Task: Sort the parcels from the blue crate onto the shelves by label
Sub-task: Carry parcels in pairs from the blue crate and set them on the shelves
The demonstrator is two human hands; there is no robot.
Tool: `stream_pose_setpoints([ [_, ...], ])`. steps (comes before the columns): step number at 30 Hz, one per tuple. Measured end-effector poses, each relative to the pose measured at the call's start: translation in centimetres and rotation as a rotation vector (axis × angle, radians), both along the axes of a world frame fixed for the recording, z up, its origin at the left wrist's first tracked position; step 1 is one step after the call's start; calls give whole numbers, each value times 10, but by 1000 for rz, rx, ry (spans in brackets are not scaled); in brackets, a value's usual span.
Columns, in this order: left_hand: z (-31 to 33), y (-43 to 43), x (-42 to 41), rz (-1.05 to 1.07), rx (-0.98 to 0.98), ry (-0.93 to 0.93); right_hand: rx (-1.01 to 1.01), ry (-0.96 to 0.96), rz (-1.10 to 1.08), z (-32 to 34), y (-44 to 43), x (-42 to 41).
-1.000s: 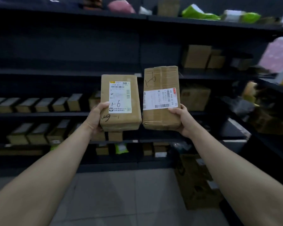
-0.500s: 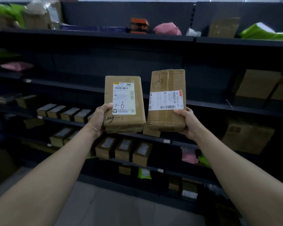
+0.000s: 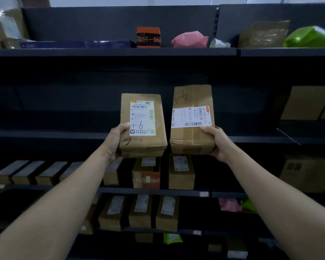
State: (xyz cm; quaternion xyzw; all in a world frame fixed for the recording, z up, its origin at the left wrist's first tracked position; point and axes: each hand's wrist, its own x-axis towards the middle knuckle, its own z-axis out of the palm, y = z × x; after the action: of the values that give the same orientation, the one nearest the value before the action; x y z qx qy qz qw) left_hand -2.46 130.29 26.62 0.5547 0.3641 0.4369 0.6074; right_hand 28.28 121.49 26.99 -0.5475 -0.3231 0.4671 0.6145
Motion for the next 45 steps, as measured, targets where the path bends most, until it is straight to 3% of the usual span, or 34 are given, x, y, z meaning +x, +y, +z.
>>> stream_pose_setpoints([
  [9,17,115,31,-41,-36,55,-49,3,-23,20,91,22],
  [13,21,150,43,-92,-29,45,-34,24,101,20,132,39],
  [21,29,210,58,27,-278,180,-224,-13,170,25,191,61],
  [28,35,235,59,64,-397,235,-309,-82,103,27,205,69],
  [32,39,244,54,38,-405,259,-300,-116,-45,31,204,58],
  [36,45,244,52,67,-271,395,-185,-359,-344,34,202,45],
  [38,50,246,54,170,-45,449,-104,-571,-433,40,195,30],
  [41,64,231,60,327,336,676,-63,-890,-467,49,178,-7],
  [43,74,205,71,287,587,698,-131,-1131,-508,54,160,-35],
  [45,82,172,87,191,804,667,-228,-1527,-615,55,134,-59],
])
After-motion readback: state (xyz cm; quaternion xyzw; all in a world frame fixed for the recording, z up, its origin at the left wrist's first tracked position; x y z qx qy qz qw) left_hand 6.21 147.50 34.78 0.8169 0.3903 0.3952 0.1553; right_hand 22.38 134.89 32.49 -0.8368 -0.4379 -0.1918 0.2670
